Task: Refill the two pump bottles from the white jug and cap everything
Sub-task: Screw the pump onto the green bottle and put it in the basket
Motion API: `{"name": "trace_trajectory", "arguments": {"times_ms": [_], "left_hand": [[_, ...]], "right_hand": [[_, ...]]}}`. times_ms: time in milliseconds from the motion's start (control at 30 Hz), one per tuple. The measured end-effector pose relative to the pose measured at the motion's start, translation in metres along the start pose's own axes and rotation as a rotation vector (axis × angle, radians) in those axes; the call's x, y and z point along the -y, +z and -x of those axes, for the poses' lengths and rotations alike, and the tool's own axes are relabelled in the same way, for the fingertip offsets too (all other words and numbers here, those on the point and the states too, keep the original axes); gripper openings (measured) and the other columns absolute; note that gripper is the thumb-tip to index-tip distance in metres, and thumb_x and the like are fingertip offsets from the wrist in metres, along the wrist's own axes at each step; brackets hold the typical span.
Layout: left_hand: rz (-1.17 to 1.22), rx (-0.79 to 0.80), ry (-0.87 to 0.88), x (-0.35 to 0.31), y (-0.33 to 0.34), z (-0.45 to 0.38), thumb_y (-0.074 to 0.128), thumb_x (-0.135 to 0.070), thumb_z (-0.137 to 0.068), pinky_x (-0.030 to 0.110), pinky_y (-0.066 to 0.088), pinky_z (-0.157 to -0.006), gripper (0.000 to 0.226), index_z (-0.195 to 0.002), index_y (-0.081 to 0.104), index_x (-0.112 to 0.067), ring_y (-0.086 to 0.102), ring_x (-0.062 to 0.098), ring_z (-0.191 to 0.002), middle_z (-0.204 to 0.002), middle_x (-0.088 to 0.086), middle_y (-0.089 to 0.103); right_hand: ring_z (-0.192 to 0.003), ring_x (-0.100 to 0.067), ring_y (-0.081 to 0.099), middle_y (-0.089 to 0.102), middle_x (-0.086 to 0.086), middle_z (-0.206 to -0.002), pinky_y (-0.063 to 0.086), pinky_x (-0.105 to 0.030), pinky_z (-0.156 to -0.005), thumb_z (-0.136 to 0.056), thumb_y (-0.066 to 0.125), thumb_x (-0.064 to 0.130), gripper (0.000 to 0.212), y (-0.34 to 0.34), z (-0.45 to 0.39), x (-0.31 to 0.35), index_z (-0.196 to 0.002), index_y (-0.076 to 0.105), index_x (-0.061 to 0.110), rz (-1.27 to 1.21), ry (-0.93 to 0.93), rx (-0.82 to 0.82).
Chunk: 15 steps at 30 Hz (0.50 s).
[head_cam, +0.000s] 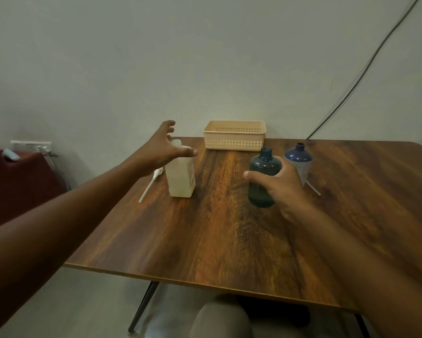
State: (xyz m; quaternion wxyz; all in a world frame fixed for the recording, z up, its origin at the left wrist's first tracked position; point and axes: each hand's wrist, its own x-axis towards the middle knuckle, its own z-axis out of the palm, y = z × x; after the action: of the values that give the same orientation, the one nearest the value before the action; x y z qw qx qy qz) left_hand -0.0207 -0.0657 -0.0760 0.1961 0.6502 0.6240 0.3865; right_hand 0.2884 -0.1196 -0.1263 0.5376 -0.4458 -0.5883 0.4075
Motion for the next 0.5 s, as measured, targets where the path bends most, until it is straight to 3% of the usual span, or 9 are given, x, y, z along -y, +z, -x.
{"name": "trace_trajectory", "arguments": {"times_ms": [100,167,267,367,500], "left_hand": [[-0.171,0.066,0.080,-0.021,0.004,-0.004,0.075,-0.087,-0.052,0.057,0.032,-0.118,0.128,-0.157,0.017,-0.042,0.025,0.030,-0.154,-0.170,-0.003,0.019],[-0.306,0.092,0.153,-0.036,0.011,-0.007,0.071,-0.084,-0.062,0.066,0.018,-0.122,0.120,-0.159,0.015,-0.041,0.018,0.030,-0.157,-0.172,-0.003,0.015],[-0.405,0.097,0.257,-0.060,0.029,-0.009,0.068,-0.079,-0.068,0.067,0.004,-0.122,0.116,-0.162,0.014,-0.036,0.012,0.030,-0.158,-0.172,0.000,0.015],[-0.475,0.117,0.325,-0.082,0.054,-0.011,0.071,-0.074,-0.075,0.066,0.002,-0.122,0.112,-0.163,0.015,-0.033,0.011,0.030,-0.158,-0.172,0.003,0.015],[-0.524,0.171,0.364,-0.112,0.091,-0.018,0.069,-0.069,-0.081,0.066,0.006,-0.122,0.102,-0.162,0.019,-0.034,0.013,0.031,-0.157,-0.171,0.005,0.016]], "right_hand": [[-0.103,-0.011,0.061,0.065,0.014,-0.110,0.052,-0.029,-0.081,-0.069,0.091,0.035,0.047,-0.013,0.004,0.002,-0.103,0.058,0.038,0.019,0.001,-0.027],[-0.107,-0.015,0.063,0.067,0.009,-0.114,0.055,-0.035,-0.088,-0.068,0.093,0.035,0.051,-0.023,0.006,0.002,-0.108,0.060,0.036,0.025,0.012,-0.054],[-0.104,-0.015,0.064,0.068,0.008,-0.111,0.055,-0.030,-0.079,-0.067,0.094,0.034,0.053,-0.039,0.009,0.003,-0.110,0.063,0.032,0.030,0.009,-0.104],[-0.095,-0.008,0.063,0.065,0.017,-0.103,0.050,-0.023,-0.069,-0.065,0.095,0.035,0.048,-0.058,0.012,0.004,-0.097,0.060,0.038,0.065,-0.011,-0.148],[-0.100,-0.010,0.063,0.066,0.015,-0.108,0.056,-0.032,-0.081,-0.066,0.094,0.033,0.051,-0.082,0.015,-0.002,-0.100,0.057,0.041,0.071,-0.005,-0.194]]}}
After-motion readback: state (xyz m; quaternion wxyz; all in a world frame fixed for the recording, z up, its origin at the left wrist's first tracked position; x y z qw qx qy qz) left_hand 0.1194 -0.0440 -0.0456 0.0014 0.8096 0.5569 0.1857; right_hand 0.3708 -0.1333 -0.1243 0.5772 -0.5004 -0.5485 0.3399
